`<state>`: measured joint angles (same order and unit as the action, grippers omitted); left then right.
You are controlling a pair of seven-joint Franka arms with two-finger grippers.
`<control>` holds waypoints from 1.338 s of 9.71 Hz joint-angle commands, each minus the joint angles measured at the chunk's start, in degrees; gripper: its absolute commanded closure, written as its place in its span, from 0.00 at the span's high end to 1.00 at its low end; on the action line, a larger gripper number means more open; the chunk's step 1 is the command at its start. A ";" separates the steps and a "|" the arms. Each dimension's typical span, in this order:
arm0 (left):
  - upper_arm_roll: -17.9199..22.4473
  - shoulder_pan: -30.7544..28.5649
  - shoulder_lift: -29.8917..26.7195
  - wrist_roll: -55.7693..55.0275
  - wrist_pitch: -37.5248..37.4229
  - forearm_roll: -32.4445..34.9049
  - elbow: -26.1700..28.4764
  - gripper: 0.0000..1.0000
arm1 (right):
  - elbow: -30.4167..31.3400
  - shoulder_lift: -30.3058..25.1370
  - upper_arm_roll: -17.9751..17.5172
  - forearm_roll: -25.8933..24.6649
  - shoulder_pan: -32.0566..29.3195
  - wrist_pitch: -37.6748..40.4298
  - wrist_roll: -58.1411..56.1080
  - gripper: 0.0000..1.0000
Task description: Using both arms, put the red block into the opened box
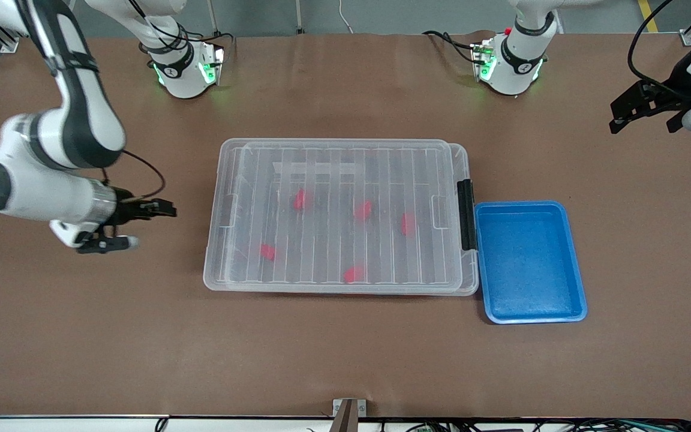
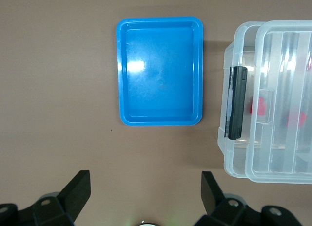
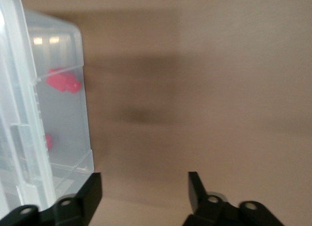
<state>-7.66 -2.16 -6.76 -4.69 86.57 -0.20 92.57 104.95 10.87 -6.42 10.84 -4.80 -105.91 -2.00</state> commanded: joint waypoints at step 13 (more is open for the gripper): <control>-0.08 -0.13 0.17 0.47 -0.09 0.11 -0.46 1.00 | -25.41 -9.72 10.11 -11.37 1.19 26.73 6.84 1.00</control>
<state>-7.63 -2.16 -6.85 -4.58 86.65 -0.20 91.05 80.62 0.47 4.23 0.86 -3.56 -78.14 5.07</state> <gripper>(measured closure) 0.000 0.000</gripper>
